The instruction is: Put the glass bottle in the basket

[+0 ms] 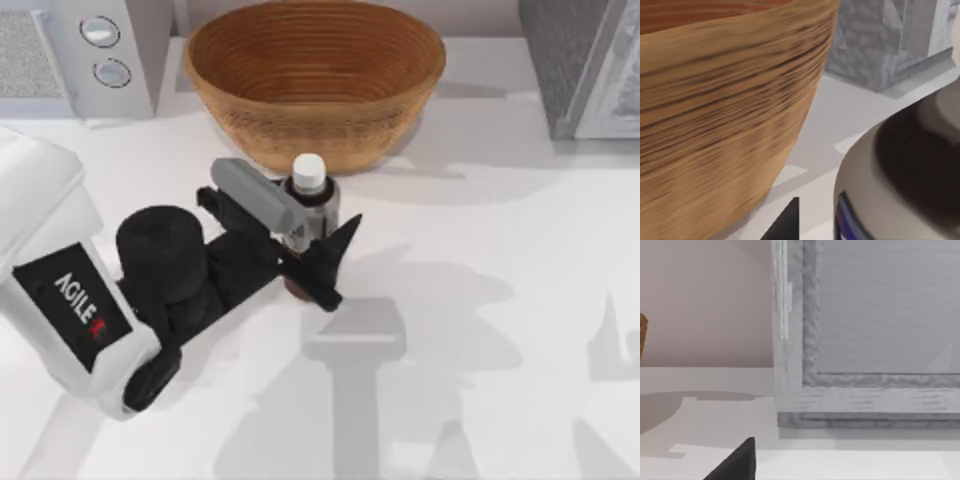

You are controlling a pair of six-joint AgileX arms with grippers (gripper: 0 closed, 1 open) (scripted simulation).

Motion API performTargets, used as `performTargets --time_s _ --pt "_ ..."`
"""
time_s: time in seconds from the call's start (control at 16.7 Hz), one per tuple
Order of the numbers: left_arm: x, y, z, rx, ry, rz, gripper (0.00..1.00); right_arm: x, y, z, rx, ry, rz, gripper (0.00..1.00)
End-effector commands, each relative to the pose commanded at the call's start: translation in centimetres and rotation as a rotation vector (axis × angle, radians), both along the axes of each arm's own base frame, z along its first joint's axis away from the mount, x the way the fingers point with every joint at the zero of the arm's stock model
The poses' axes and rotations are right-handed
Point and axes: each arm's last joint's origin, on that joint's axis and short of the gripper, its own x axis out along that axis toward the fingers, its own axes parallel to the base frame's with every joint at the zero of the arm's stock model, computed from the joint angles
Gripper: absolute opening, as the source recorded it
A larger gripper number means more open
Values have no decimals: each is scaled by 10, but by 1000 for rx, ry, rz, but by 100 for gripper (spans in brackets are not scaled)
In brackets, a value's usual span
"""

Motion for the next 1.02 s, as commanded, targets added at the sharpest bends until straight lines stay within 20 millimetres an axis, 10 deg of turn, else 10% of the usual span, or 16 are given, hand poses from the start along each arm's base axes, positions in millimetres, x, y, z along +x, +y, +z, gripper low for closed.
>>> performTargets --time_s 0.42,1.02 --pt "0 0 0 0 0 0 2 0 0 0 0 0 0 100" --pt "0 1 0 1 0 2 0 0 0 0 0 0 0 100"
